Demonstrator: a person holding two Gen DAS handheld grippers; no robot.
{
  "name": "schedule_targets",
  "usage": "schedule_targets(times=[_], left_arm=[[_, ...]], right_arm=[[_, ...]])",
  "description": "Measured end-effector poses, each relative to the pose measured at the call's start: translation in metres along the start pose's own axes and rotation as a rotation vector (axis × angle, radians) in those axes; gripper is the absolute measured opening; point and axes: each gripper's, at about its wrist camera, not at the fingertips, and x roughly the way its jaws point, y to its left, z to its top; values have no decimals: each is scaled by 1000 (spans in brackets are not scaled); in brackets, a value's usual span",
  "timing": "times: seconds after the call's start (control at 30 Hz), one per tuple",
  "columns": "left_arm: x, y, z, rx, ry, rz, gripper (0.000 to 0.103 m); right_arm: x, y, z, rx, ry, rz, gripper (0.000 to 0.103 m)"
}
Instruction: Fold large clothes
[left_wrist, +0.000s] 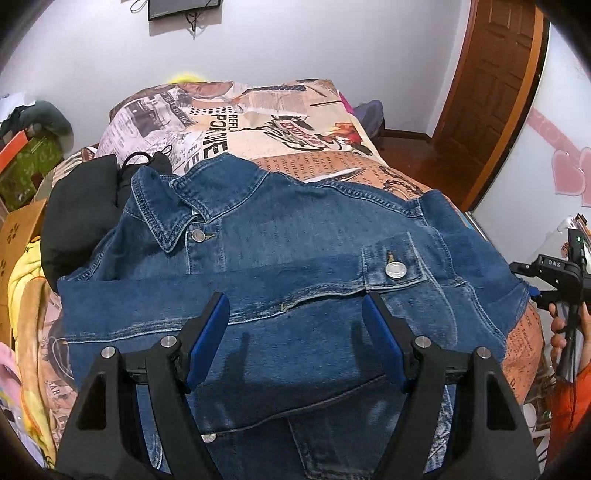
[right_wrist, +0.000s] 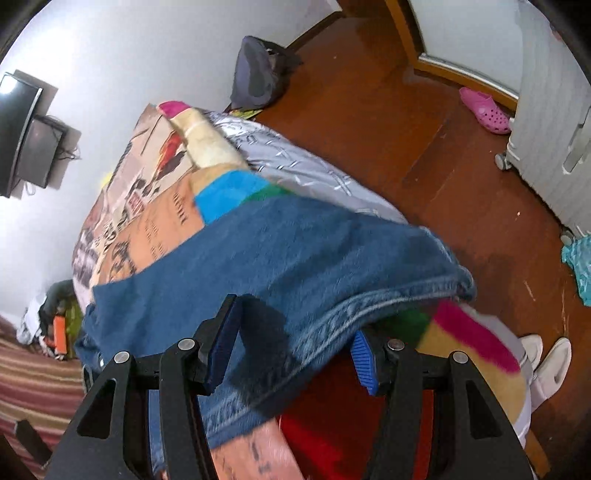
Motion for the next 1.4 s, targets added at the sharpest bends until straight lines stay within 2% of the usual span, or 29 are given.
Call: schedule_targets(times=[0.1, 0.23, 0.33, 0.5, 0.67, 0.8, 0.97, 1.1, 1.23, 1.4], left_arm=[[-1, 2, 0, 0, -4, 1, 73], [-7, 4, -2, 9, -19, 11, 73], [-10, 6, -3, 9, -23, 10, 73], [-21, 10, -4, 4, -43, 5, 73], [-34, 12, -5, 5, -71, 0, 73], [-46, 17, -6, 4, -95, -2, 73], [-60, 27, -11, -3, -120, 11, 73], [-68, 37, -18, -13, -131, 21, 73], [-74, 49, -26, -23, -134, 38, 73], [-76, 64, -34, -47, -128, 50, 73]], right_arm=[[4, 4, 4, 1, -24, -29, 50], [-7, 13, 4, -49, -76, -74, 25], [-27, 23, 3, -88, -127, -80, 18], [-70, 55, -1, -172, -236, -49, 12], [-114, 110, -15, -314, -328, 22, 11], [-129, 153, -32, -419, -354, 95, 11], [-131, 202, -63, -543, -321, 195, 11], [-105, 237, -86, -616, -255, 245, 11], [-68, 266, -118, -705, -157, 248, 11], [-22, 282, -162, -820, -16, 201, 11]])
